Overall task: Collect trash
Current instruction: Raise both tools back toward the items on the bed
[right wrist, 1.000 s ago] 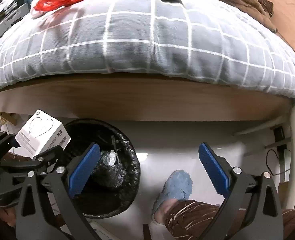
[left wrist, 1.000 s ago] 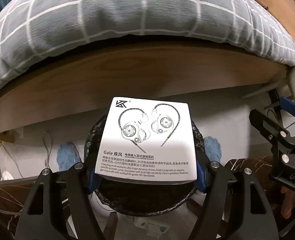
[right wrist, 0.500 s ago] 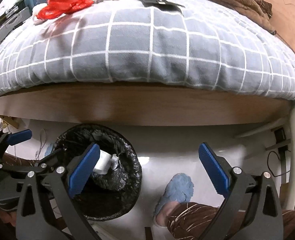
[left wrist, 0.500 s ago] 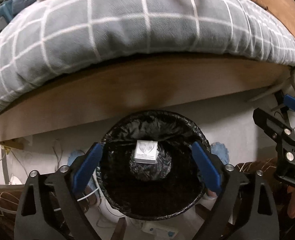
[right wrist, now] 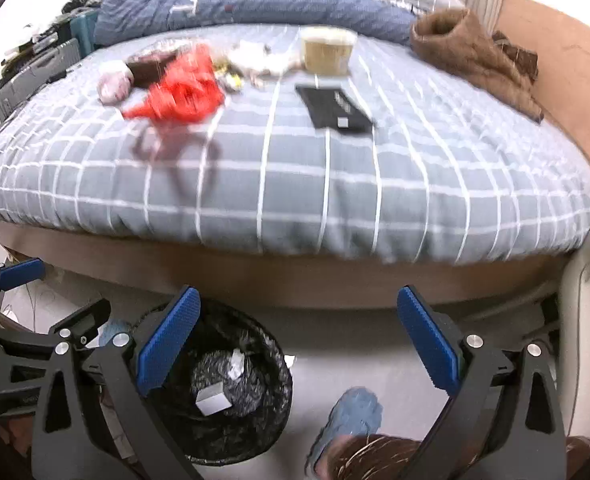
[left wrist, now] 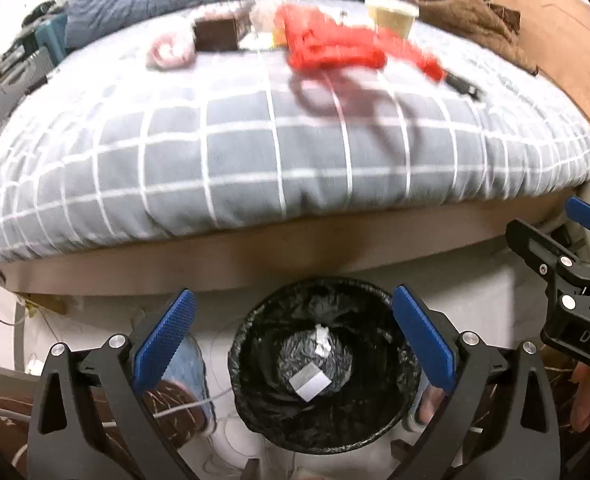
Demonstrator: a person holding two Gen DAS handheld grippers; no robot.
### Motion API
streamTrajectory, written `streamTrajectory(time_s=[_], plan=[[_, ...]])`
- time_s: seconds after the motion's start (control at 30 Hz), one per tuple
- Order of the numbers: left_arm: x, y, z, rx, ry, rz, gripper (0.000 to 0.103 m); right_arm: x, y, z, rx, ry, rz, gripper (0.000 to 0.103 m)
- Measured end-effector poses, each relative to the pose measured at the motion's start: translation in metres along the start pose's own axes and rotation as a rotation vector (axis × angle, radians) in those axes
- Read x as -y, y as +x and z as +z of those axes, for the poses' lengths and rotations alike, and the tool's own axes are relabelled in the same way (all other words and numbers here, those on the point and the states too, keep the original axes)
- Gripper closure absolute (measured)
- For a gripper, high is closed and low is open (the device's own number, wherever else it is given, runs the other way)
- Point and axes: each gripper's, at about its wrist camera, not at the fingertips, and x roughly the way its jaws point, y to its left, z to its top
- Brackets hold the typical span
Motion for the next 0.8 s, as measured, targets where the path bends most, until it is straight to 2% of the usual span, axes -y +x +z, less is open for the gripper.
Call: streamTrajectory(time_s=[0.13, 0.43, 0.8], plan=[[-0.003, -0.022, 0.008, 0.06, -0.005, -0.011, 0.006, -0.001, -0.015, 0.009, 0.042, -0.005, 0.006, 0.008], [-0.004, -0.049, 0.023, 0.123, -0.031, -0.001, 0.006, -0.001, -0.043, 0.028, 0.123, -0.006, 0.025, 0.008], [-0.013, -0.062, 0.057, 0.141, -0.072, -0.011, 0.006, 0.017, -0.06, 0.065, 0.178, 0.003, 0.006, 0.008]])
